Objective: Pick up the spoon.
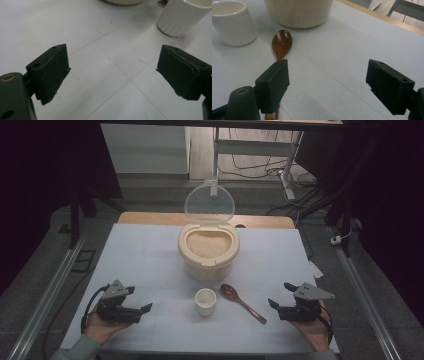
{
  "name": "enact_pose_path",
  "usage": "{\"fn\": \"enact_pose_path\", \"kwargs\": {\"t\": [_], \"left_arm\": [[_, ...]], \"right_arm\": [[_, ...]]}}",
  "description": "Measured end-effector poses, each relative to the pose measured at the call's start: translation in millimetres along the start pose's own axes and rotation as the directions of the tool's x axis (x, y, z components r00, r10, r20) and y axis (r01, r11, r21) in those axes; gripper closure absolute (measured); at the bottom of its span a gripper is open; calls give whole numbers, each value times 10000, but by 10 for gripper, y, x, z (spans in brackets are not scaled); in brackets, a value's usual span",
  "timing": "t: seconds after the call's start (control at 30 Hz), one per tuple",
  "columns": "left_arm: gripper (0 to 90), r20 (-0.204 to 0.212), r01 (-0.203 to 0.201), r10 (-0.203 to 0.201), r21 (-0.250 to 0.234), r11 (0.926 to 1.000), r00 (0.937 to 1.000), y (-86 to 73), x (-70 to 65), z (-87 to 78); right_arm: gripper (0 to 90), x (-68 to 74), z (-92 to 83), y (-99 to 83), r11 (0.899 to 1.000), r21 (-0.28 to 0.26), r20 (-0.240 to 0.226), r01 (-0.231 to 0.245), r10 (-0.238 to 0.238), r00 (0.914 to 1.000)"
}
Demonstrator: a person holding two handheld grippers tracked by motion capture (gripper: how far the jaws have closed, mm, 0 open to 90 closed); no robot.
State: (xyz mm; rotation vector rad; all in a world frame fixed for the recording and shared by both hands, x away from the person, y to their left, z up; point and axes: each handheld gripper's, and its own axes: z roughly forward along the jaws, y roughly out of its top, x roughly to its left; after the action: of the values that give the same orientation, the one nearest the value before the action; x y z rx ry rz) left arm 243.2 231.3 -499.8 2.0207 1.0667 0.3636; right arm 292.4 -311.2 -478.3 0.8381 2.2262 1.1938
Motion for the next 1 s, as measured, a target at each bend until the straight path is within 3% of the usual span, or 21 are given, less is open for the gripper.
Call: {"fn": "enact_pose_path", "kwargs": {"t": [0.27,0.6,1.0], "left_arm": [[112,-18,6,-6,-47,10000,10000,-1,4,-9],[112,-112,-32,31,-59,10000,9999,-10,-1,-20],[111,-96,-129,130,92,9999,9999,-21,-12,12]], "right_arm": [[234,-53,-24,-29,9998,131,-77,-175,176,9998],[258,-21,-8,14,9996,227,-381,-156,164,9991],[277,47,-23,181,9981,617,-458,-67,95,9989]]}}
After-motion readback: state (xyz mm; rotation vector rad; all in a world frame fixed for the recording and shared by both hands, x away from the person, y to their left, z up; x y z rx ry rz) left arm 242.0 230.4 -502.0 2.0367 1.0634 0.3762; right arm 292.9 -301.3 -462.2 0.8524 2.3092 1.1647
